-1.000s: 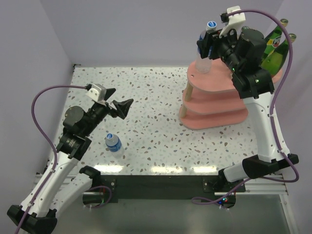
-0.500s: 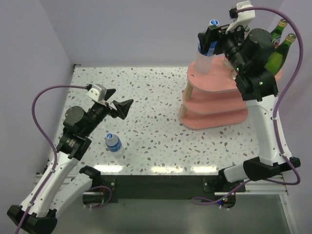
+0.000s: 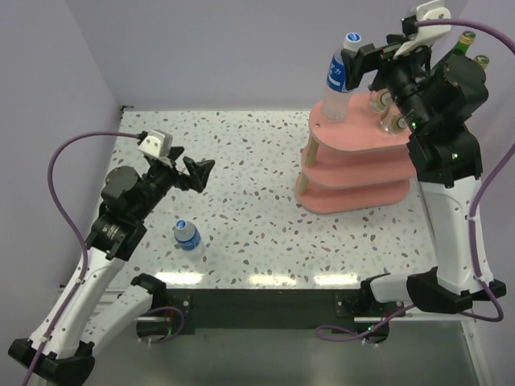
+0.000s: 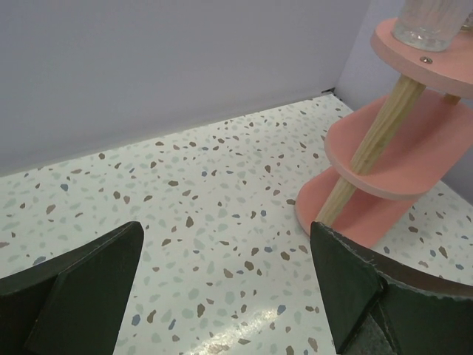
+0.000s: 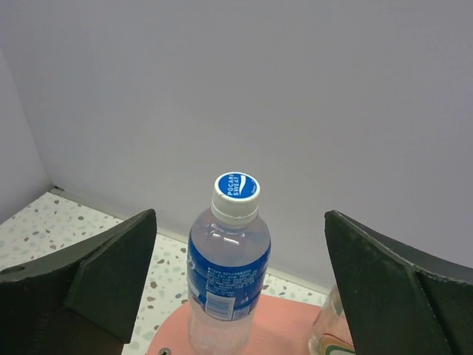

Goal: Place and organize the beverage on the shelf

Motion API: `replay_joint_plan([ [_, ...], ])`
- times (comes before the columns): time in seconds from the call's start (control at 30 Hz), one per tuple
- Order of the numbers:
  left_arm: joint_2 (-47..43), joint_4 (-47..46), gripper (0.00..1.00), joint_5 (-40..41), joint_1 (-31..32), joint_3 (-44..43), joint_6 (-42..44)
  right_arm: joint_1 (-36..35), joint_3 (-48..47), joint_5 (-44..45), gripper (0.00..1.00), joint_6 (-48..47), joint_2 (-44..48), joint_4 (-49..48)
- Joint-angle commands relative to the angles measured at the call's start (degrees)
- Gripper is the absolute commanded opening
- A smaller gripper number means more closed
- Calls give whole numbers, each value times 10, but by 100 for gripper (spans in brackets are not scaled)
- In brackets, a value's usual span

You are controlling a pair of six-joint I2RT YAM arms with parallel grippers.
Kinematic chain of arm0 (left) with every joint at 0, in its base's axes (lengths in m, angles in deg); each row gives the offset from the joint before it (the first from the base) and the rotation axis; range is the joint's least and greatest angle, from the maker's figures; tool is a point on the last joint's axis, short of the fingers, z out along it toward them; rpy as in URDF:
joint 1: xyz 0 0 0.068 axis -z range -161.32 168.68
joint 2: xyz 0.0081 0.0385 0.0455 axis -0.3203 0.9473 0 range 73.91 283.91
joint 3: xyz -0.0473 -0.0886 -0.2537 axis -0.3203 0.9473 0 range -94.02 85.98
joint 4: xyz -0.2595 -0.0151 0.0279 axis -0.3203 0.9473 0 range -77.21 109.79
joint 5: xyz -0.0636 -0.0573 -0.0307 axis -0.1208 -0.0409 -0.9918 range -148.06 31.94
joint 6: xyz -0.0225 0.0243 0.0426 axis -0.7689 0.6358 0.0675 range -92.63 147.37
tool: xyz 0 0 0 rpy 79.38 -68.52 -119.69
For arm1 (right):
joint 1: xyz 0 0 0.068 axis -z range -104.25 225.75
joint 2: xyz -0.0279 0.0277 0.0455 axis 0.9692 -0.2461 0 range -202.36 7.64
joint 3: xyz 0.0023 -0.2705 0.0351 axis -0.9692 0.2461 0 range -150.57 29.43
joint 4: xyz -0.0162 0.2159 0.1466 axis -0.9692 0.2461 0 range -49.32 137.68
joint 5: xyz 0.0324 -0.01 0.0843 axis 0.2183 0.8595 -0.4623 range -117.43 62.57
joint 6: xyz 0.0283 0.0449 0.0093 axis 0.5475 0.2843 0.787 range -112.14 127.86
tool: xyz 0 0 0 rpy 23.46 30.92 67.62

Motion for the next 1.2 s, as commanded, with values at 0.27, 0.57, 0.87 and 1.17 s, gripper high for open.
replay_joint_plan([
  [0.27,58,177,99,9,2,-135,-58,12,11,-178,99,-171,94,73],
  [0.57,105,373,90,22,2,-232,-108,12,113,-548,99,-441,158,335],
  [0.87,112,533,77,61,2,-245,-169,-117,280,-507,94,-524,152,414],
  [1.17,100,629,70,88,2,-212,-223,-221,389,-435,93,-463,95,297],
])
